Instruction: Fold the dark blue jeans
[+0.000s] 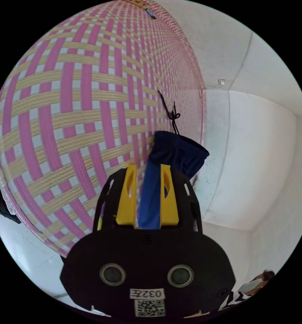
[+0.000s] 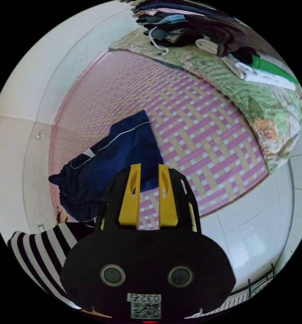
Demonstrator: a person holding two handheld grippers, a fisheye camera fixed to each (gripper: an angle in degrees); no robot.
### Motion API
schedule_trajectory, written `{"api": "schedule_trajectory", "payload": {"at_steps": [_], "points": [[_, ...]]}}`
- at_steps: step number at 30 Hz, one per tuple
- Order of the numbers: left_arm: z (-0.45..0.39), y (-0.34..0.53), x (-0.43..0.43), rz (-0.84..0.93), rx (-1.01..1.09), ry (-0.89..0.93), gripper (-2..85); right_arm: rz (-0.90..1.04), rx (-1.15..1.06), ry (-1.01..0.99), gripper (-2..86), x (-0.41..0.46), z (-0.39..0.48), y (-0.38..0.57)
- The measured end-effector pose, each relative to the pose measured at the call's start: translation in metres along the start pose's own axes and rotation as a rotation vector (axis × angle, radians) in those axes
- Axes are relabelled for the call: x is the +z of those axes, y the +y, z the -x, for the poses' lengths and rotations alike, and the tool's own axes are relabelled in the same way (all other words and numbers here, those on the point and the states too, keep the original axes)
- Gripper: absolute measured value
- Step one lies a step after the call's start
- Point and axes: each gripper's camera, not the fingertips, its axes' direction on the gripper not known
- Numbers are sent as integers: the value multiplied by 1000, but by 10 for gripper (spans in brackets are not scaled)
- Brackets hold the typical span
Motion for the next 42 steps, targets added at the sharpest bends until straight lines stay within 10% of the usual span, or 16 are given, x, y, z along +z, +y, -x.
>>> {"api": "schedule_trajectory", "payload": {"at_steps": [15,20,32,37,42], "points": [[-193,38,94,47,546,-296,13,87,-10,119,78,54,16,-37],[-223,52,80,-271,328,-550,-10,190,-108,244,6,64,41,-58],[-47,30,-1,-232,-162,-280,-9,-261,-119,286,-8,-24,72,-132],[-35,46,-18,-301,-219,-346,-9,-4,-122,203,-7,6,72,-188],[-125,37,8,-305,276,-422,-9,-43,-186,139,-7,3,95,-205]]}}
